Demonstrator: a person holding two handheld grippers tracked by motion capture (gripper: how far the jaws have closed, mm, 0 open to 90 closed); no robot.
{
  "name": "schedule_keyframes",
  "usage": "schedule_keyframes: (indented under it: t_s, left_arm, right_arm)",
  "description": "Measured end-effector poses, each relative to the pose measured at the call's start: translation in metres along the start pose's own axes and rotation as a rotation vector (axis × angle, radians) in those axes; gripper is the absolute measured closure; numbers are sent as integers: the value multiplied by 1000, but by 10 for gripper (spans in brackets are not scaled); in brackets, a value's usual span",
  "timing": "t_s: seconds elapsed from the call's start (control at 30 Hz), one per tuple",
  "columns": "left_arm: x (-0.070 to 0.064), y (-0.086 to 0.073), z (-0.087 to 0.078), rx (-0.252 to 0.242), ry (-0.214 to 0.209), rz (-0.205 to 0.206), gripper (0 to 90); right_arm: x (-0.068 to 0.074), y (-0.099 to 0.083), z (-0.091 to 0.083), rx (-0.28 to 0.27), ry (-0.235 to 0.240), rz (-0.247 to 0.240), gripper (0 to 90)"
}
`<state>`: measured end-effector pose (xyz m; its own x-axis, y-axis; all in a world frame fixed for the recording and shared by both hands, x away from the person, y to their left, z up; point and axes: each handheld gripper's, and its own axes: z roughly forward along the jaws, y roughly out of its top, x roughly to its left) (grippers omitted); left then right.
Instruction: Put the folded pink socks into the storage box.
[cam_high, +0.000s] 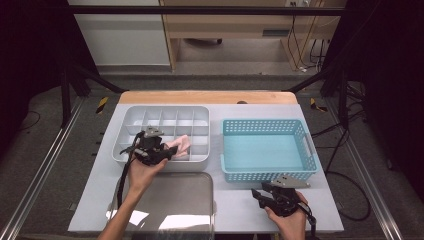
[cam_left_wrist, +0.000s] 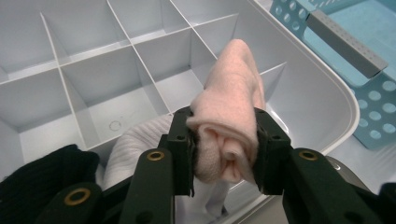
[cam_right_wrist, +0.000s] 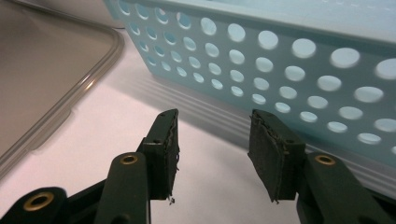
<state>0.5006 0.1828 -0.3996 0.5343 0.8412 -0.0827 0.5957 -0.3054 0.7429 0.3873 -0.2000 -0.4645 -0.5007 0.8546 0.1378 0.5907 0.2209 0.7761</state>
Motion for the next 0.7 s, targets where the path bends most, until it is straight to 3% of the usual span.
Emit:
schedule_keyframes:
  t_s: [0.2,0.27,0.5,0.7]
  left_arm:
    - [-9,0,14,82,36,53,636]
    - [-10,-1,17,99,42,53,640]
    - [-19,2,18,160,89,99,653]
    - [-20,7,23,201,91,102,655]
  right_arm:
    - [0,0,3,11,7,-4,530]
    - [0,0,3,13,9,-3,531]
    - [-3,0,4,23,12,6,532]
    - [-1,0,6,30,19,4,535]
